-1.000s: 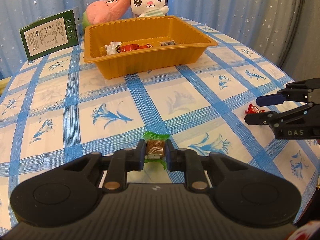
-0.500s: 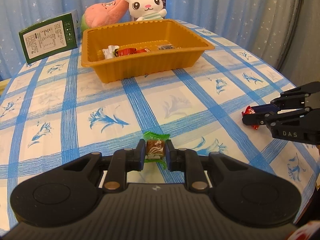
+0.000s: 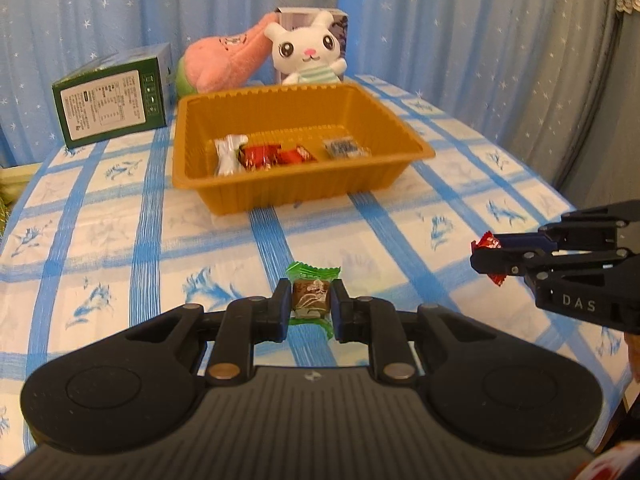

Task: Organize snacks
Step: 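Carry both candies over the orange tray and lower them inside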

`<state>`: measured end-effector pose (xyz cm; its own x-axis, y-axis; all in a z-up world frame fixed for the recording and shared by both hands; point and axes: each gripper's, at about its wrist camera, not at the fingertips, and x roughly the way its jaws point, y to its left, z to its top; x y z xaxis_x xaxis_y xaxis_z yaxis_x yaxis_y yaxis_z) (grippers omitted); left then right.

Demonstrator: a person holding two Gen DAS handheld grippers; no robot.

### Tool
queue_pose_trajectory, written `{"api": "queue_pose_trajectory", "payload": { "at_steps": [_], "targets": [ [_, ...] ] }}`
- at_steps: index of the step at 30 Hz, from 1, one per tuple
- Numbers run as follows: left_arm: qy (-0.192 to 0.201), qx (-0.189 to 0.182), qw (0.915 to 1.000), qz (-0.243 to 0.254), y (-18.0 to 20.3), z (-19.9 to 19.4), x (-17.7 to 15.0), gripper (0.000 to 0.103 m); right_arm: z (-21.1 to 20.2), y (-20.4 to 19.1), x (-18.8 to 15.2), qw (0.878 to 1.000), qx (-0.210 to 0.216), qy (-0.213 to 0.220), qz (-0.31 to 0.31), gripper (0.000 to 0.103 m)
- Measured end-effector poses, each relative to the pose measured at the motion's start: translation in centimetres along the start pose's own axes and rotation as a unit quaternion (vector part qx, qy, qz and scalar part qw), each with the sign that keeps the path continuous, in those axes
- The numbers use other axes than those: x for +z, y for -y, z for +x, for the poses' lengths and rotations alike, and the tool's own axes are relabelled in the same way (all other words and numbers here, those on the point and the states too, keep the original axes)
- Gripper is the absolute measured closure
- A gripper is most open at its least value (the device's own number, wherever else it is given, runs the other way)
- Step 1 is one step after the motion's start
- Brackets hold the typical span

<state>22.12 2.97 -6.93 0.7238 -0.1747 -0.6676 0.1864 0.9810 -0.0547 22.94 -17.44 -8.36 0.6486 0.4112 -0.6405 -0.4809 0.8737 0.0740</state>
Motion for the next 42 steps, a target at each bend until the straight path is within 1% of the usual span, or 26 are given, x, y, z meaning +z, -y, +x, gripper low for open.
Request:
{"api": "queue_pose_trajectory", "payload": {
  "at_steps": [5, 12, 19, 31, 42],
  "targets": [
    [0.018, 0.002, 0.9996, -0.020, 0.0, -0.1, 1.9, 0.085, -0.2, 0.4, 1.8, 1.000, -0.004, 0.019, 0.015, 0.087],
    [0.045, 0.008, 0.9984, -0.032, 0.0, 0.1, 5.0, 0.085, 0.1, 1.0, 4.5, 0.999, -0.007, 0.046, 0.022, 0.087],
    [0.062, 0.011, 0.9970, -0.046, -0.6, 1.0, 7.6, 0.085, 0.5, 2.1, 6.9, 0.997, -0.007, 0.065, 0.048, 0.087],
    [0.069, 0.021, 0.9959, -0.055, -1.7, 3.3, 10.2, 0.085, 3.1, 4.0, 10.1, 0.994, -0.007, 0.076, 0.075, 0.087],
    [0.055, 0.032, 0.9957, -0.067, -3.5, 5.9, 10.7, 0.085, 5.8, 4.9, 11.6, 0.994, -0.008, 0.071, 0.088, 0.087]
  ]
}}
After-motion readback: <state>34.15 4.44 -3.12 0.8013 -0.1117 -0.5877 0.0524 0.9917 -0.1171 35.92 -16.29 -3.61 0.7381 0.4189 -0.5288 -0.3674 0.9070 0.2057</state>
